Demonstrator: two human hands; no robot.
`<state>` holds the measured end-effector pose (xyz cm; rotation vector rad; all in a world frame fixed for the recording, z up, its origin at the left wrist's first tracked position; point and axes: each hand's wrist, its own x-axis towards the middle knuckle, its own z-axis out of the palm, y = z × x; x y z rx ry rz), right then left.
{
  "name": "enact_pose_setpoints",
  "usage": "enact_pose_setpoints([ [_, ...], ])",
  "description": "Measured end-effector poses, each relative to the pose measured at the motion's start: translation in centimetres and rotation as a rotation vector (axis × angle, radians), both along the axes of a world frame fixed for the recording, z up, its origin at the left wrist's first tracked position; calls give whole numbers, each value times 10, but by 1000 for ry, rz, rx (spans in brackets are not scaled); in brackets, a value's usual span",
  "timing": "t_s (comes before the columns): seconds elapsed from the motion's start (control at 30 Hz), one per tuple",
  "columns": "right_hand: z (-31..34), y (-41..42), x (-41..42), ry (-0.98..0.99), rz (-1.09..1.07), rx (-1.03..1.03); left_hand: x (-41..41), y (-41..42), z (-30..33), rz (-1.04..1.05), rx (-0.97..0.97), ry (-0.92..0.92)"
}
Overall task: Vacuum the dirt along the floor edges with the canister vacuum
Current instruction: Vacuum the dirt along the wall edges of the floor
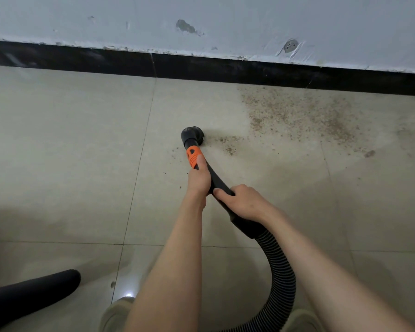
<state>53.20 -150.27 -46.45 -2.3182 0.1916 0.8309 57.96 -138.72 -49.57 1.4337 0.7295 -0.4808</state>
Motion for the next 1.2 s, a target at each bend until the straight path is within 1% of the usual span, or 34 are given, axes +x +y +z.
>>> enact_pose_setpoints([
  [0.23, -5, -36, -17, -43, -140, -80, -3, -47, 4, -143, -14, -26],
  [0.43, -8, -59, -26, -74, -231, -127, -4, -77, 6, -246, -51, -3],
  [0.57, -10, -64, -24, -93, -251, -119, 1, -82, 9, -268, -55, -6],
  [0.7, -12, -59, -22, -99, -226, -103, 3, -75, 9, -266, -67, -3],
  [0.83, -14, -48, -20, -126, -157, -55, 7, -56, 9, -170, -34, -15],
  [1.0, -14, -14, -15, -205, 11, -93, 4, -10, 8, 52, 30, -19],
  [1.1, -13, 7, -12, -213, 141, -103, -8, 17, 6, 165, 88, -4],
  [1.2, -12, 22, -11, -213, 230, -113, -18, 35, 4, 244, 84, -9],
])
